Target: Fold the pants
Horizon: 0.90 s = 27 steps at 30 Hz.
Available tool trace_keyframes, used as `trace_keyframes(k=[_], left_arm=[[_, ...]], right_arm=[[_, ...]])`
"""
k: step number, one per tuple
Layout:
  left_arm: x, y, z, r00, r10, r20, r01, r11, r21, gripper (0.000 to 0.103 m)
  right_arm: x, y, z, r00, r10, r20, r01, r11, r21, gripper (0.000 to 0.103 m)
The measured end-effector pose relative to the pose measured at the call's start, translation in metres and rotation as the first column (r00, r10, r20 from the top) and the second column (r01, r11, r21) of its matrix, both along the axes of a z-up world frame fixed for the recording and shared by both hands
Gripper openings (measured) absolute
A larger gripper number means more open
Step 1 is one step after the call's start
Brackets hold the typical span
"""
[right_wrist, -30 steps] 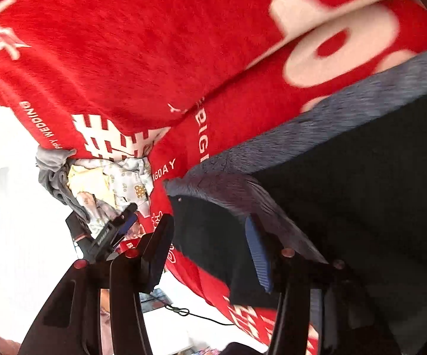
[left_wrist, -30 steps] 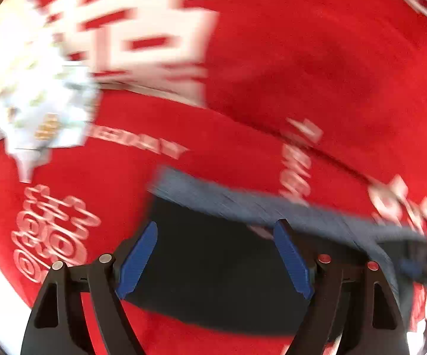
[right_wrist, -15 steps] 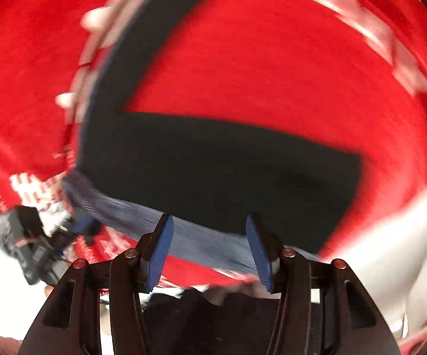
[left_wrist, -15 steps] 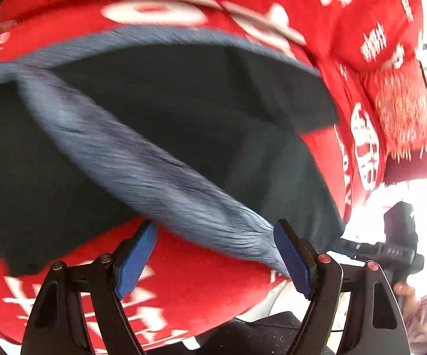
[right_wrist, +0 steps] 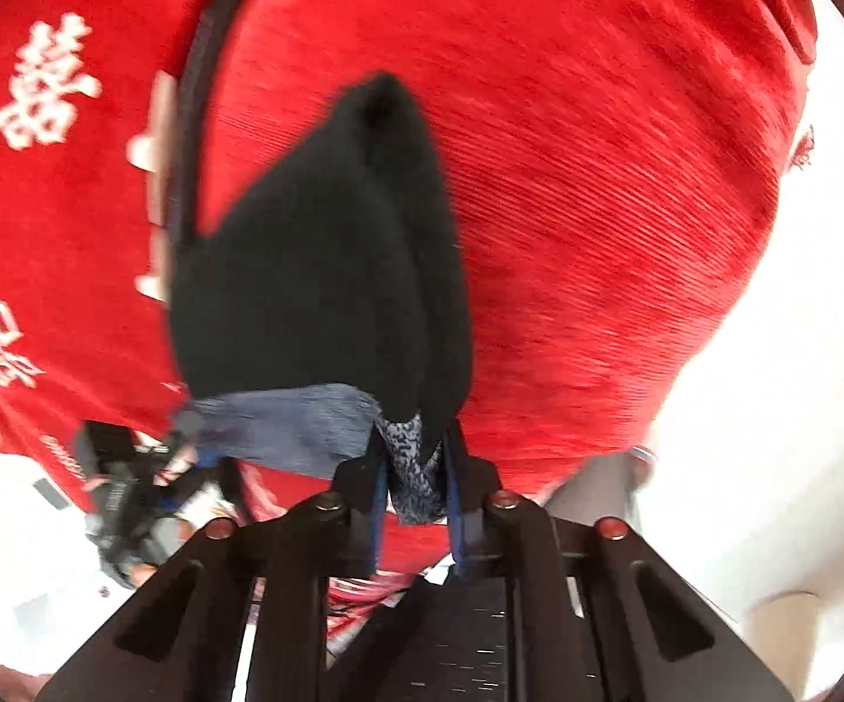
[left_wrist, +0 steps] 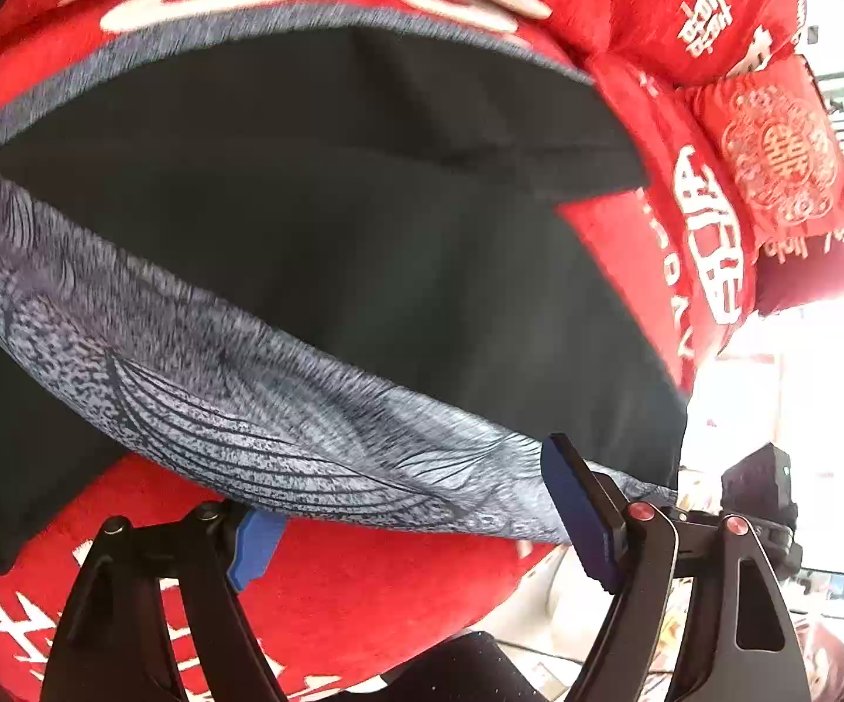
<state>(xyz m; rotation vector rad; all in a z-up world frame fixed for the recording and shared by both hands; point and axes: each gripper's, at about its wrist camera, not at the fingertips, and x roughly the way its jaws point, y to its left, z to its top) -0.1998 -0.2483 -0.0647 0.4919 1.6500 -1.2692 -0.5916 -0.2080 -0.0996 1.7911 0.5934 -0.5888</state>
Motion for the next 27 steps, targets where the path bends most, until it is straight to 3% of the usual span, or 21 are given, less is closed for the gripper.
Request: trace_keyframes(k=[4,9,13,18,21,23,24,27], left_arm=[[0.006,-0.013,0.025,0.999,0.049,-0.021,-0.050,0.997,-0.057,0.082],[0.019,-0.037,0.044,0.992,0.123,-0.032,-0.126,0.988,-0.090,0.082],[0.035,-0.085,0.061,0.982,0.184,0.031,-0.177,0.972,-0.156,0.082],[0.065,-0.142,0.059,0.956,0.258,0.139,-0.230,0.955,-0.189,0.082],[0.080,-0.167,0.047,0.937,0.274,0.219,-0.238,0.955,-0.176,0.082],[0.086,-0.177,0.041,0.925,0.284,0.254,-0.250,0.955,-0.159,0.082],[0.088,-0.178,0.040,0.921,0.289,0.262,-0.255,0.954,-0.155,0.082],[0.087,-0.167,0.040,0.911,0.299,0.285,-0.271,0.953,-0.136,0.082]], right_arm=[[0.021,-0.032,0.046,0.995,0.016,0.097,-0.007,0.995,-0.097,0.016],[0.054,-0.113,0.096,0.983,0.060,0.174,-0.024,0.979,-0.202,0.016],[0.079,-0.188,0.107,0.980,0.111,0.165,-0.069,0.968,-0.242,0.016],[0.119,-0.279,0.080,0.984,0.149,0.096,-0.126,0.969,-0.211,0.017],[0.143,-0.312,0.055,0.975,0.219,-0.031,-0.222,0.960,-0.169,0.025],[0.162,-0.327,0.043,0.954,0.271,-0.127,-0.289,0.945,-0.153,0.048],[0.165,-0.331,0.045,0.947,0.280,-0.156,-0.306,0.936,-0.174,0.072],[0.157,-0.330,0.059,0.947,0.284,-0.152,-0.314,0.920,-0.234,0.076]])
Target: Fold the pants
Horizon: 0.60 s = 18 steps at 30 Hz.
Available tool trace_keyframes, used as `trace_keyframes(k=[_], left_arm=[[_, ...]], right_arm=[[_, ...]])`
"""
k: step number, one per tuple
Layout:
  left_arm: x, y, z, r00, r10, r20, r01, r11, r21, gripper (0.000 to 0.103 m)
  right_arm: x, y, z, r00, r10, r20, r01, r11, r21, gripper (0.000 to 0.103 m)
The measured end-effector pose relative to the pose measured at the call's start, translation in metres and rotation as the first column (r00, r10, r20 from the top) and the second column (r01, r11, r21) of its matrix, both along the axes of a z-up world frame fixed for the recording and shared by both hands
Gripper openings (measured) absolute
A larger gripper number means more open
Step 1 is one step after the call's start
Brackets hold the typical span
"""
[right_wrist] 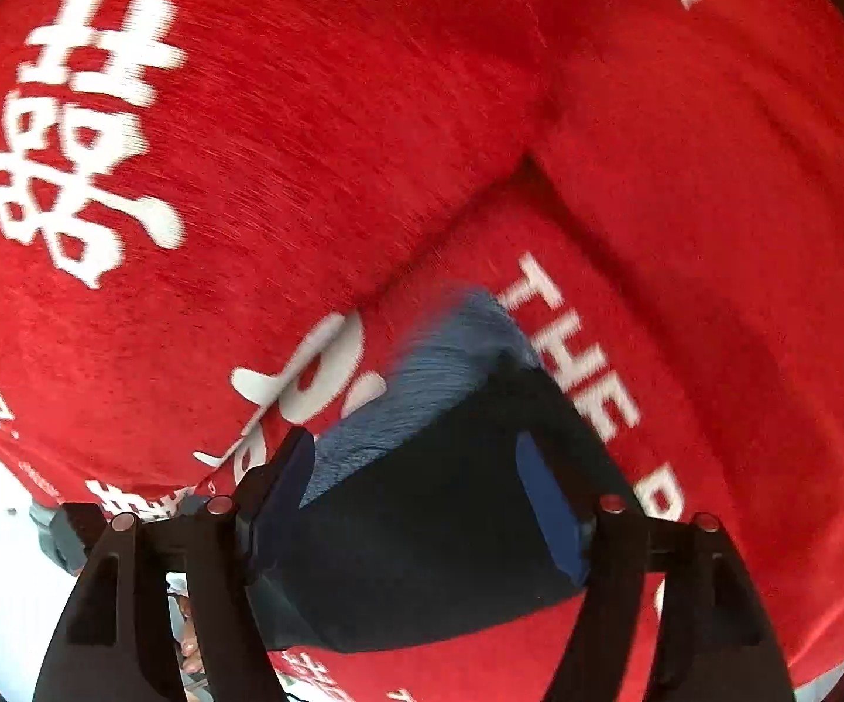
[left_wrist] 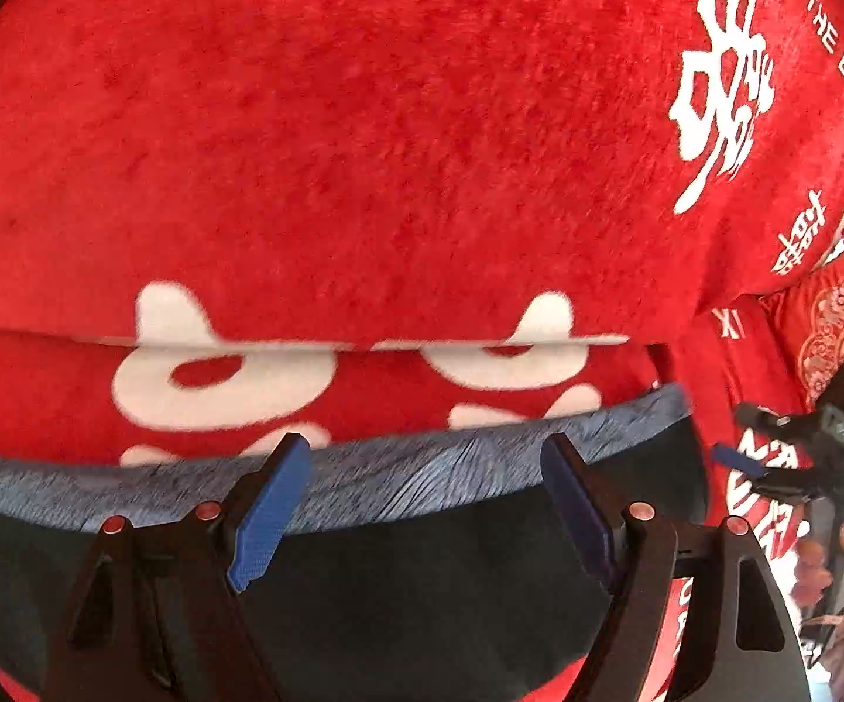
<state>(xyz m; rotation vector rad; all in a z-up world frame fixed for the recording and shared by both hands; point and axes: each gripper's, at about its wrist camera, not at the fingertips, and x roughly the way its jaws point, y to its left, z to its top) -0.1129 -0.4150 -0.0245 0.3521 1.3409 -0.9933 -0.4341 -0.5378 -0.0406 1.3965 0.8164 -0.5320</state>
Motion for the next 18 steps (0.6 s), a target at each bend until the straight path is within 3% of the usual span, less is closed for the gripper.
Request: trace_keyframes(k=[3,8,9,10,11,14,18], left_arm=[[-0.009,0.023,-0.006,1.000,0.005,0.026,-0.006,0.998,0.070,0.082],[-0.021,0.055,-0.021,1.000,0.024,0.020,-0.027,0.987,0.160,0.082],[-0.024,0.058,-0.025,0.999,0.031,0.014,-0.033,0.985,0.171,0.082],[-0.026,0.060,-0.029,0.999,0.042,0.012,-0.043,0.982,0.183,0.082],[-0.027,0.060,-0.030,0.999,0.047,0.014,-0.049,0.981,0.187,0.082],[-0.028,0.058,-0.028,0.998,0.054,0.044,-0.061,0.984,0.168,0.082],[-0.031,0.054,-0.050,0.998,0.037,0.043,-0.046,0.971,0.233,0.082]], right_arm=[[-0.028,0.019,0.005,0.999,-0.036,-0.040,0.036,0.999,-0.005,0.072],[-0.071,0.057,-0.040,0.988,-0.136,-0.070,0.146,0.977,0.156,0.055],[-0.072,0.060,-0.052,0.985,-0.167,-0.046,0.172,0.968,0.183,0.043],[-0.070,0.060,-0.057,0.983,-0.181,-0.020,0.181,0.964,0.193,0.019],[-0.068,0.061,-0.057,0.982,-0.186,-0.003,0.183,0.964,0.194,0.010],[-0.061,0.058,-0.039,0.985,-0.166,0.055,0.160,0.982,0.104,0.007],[-0.058,0.055,-0.059,0.990,-0.109,-0.093,0.121,0.984,0.135,0.007]])
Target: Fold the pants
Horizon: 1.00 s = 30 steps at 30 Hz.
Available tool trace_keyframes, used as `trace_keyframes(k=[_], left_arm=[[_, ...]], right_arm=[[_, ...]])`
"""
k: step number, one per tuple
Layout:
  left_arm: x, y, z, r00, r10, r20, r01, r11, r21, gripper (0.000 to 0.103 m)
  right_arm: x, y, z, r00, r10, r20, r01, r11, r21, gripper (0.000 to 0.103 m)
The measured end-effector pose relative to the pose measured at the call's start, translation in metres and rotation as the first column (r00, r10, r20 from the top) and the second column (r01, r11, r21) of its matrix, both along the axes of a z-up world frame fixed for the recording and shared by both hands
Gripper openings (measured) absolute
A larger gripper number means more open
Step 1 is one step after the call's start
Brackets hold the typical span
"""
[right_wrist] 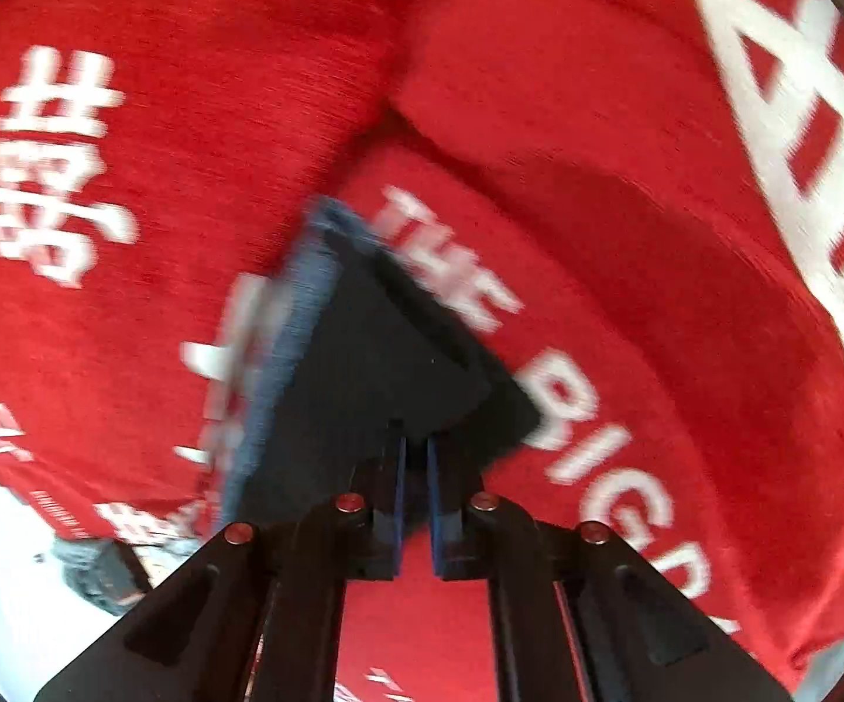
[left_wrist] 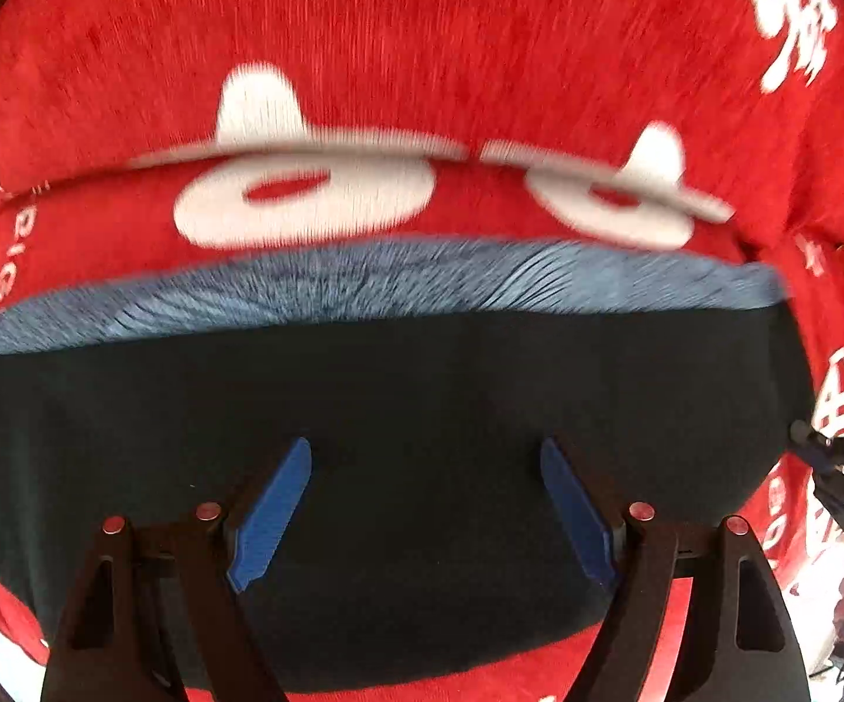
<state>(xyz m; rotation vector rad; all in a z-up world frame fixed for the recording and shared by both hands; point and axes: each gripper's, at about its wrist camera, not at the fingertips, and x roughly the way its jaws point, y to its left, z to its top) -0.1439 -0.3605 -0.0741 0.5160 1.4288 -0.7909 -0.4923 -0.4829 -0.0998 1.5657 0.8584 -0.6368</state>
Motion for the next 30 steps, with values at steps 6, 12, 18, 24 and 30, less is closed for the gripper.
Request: trace_keyframes(k=[6,12,18,24,30], left_arm=[[0.002,0.005,0.018,1.000,-0.009,0.021,0.009,1.000,-0.010,0.082],[0.016,-0.020,0.027,0.994,-0.037,0.105,0.040,0.999,-0.024,0.082],[0.027,-0.040,-0.007,0.994,0.002,0.106,-0.005,1.000,0.031,0.082],[0.038,-0.003,0.007,0.992,-0.011,0.126,0.002,0.998,0.070,0.082],[0.058,0.061,0.017,0.992,0.069,0.110,-0.080,0.992,0.102,0.082]], right_arm=[[0.000,0.005,0.034,0.992,0.047,-0.116,-0.058,0.994,-0.094,0.015],[0.070,0.000,0.076,0.953,0.292,-0.077,-0.301,0.905,-0.299,0.015],[0.143,-0.024,0.023,0.886,0.410,-0.216,-0.458,0.847,-0.271,0.015],[0.090,-0.051,0.016,0.965,0.213,-0.151,-0.244,0.941,-0.233,0.011],[0.087,-0.018,0.039,0.935,0.302,-0.188,-0.341,0.912,-0.230,0.041]])
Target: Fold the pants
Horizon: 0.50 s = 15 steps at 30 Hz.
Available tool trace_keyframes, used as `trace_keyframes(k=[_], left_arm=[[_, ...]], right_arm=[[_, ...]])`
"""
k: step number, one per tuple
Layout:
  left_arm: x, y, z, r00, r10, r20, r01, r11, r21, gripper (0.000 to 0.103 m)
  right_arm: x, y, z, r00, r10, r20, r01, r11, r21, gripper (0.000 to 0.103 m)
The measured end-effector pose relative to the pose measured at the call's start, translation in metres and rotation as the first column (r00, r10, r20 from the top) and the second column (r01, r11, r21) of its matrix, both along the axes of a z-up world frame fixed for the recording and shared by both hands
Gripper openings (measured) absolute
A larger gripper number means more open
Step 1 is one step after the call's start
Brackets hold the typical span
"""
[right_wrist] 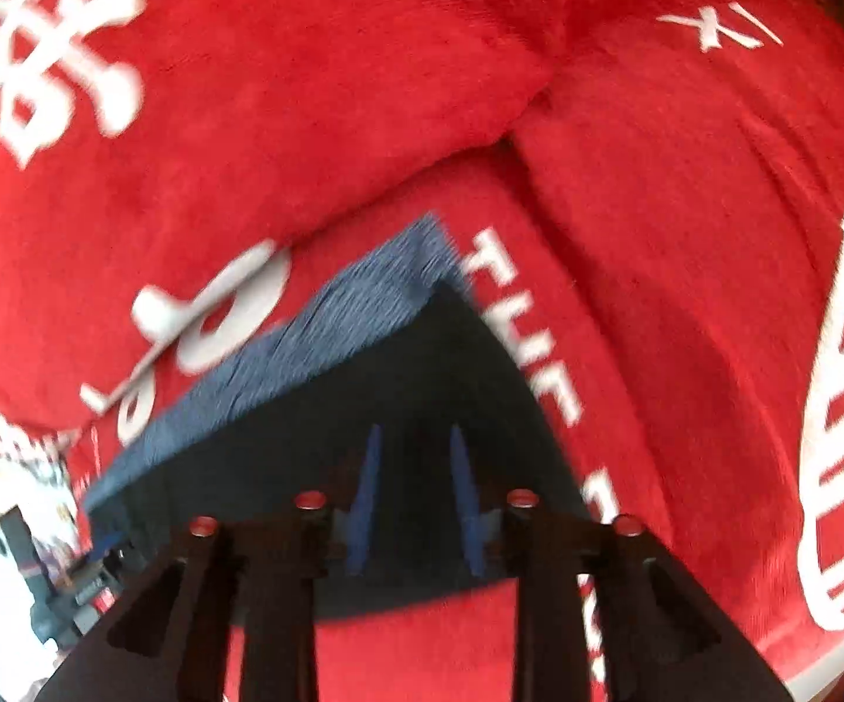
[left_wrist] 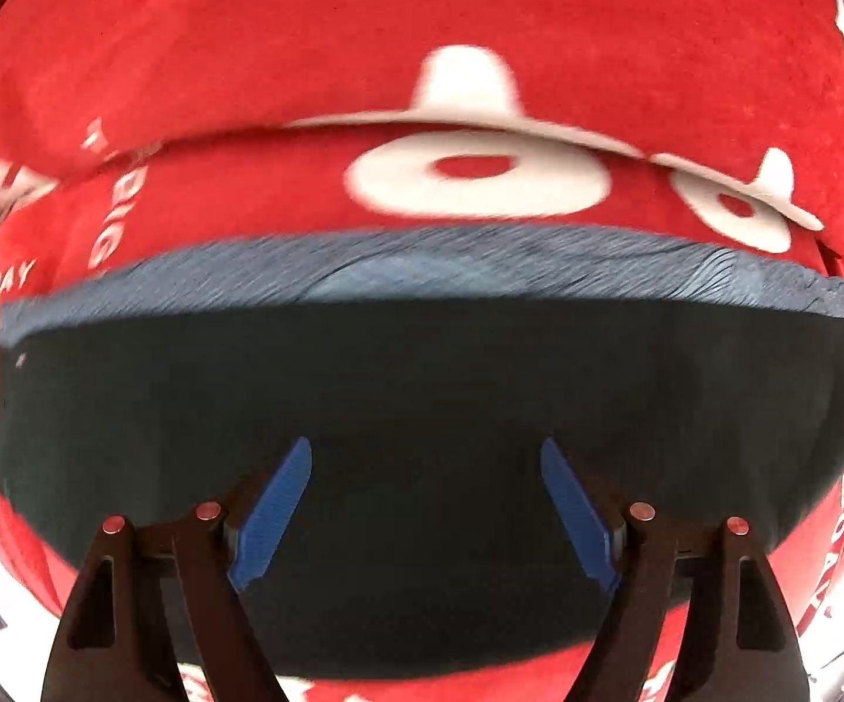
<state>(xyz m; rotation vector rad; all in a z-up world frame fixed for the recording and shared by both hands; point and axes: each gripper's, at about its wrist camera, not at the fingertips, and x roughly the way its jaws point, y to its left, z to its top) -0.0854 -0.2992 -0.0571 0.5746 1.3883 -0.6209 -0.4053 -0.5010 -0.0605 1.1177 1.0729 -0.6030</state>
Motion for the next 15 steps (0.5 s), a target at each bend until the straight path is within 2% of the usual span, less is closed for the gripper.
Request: trace_keyframes(k=[1,7,10,15], left_arm=[[0.002,0.006,0.002,1.000,0.006,0.001,-0.006,1.000,-0.003,0.082],[0.029,0.051,0.012,0.999,0.034,-0.014,-0.035,0.998,-0.043,0.082],[0.047,0.079,0.015,1.000,0.016,-0.005,-0.016,0.997,-0.072,0.082],[0.084,0.145,0.013,0.999,0.029,-0.021,-0.031,0.995,-0.094,0.082]], right_arm=[[0.007,0.012,0.004,1.000,0.019,0.002,-0.019,1.000,0.010,0.046],[0.079,0.093,0.017,0.984,0.175,0.045,-0.177,0.983,0.045,0.047],[0.136,0.136,0.028,0.947,0.314,0.074,-0.316,0.949,0.020,0.047],[0.242,0.215,0.039,0.873,0.470,0.135,-0.477,0.878,0.028,0.047]])
